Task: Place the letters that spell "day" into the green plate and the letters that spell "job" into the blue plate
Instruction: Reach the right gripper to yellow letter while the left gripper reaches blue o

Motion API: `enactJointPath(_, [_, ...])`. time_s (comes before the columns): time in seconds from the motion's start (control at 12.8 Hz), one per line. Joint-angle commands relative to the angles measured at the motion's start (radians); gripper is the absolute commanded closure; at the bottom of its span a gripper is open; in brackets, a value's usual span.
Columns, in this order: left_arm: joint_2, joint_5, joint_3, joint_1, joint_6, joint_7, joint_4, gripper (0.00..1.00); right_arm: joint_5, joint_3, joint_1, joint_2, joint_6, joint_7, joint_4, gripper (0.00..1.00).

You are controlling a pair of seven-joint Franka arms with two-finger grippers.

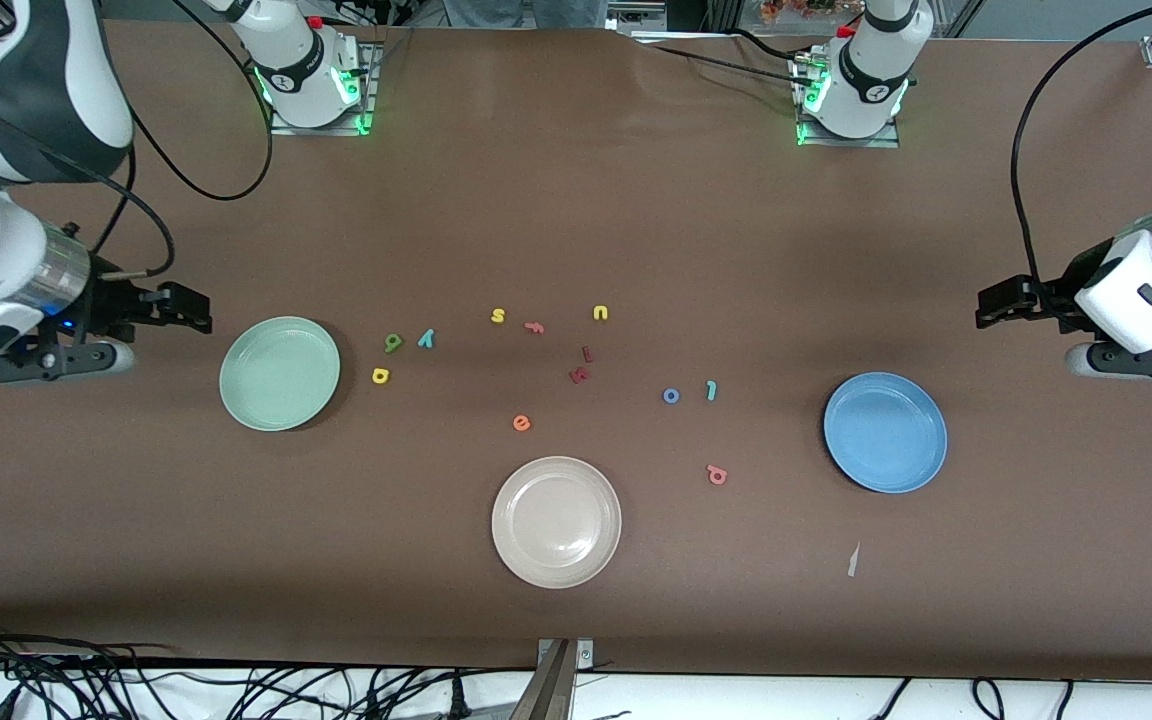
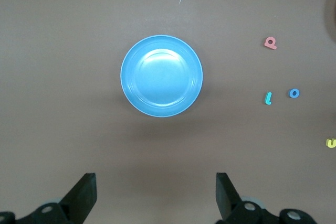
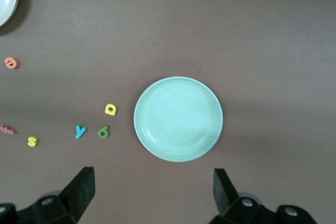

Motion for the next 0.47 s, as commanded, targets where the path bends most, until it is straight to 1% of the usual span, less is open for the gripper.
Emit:
enactJointPath(0.0, [0.011,-0.017,-0.002,0.005,-0.009,0.009,0.018,0.0,0.017,-0.001,0.05,0.055,0.052,0.073,0.004,0.0])
enactJointPath(0.16, [0.016,-0.022,-0.002,0.005,-0.009,0.012,0.016,0.0,0.017,-0.003,0.077,0.107,0.112,0.144,0.002,0.0])
enactJointPath(0.23, [0.031,-0.025,-0.002,-0.006,-0.008,0.011,0.016,0.0,0.017,-0.003,0.094,0.127,0.162,0.186,-0.021,0.01])
enactJointPath(0.31, [0.042,-0.028,-0.006,-0.012,0.0,-0.003,0.016,0.0,0.017,-0.001,0.096,0.132,0.236,0.229,-0.068,0.01])
enactJointPath(0.39, [0.069,-0.058,-0.011,-0.029,0.0,-0.006,0.018,0.0,0.015,0.002,0.101,0.123,0.336,0.26,-0.147,0.01])
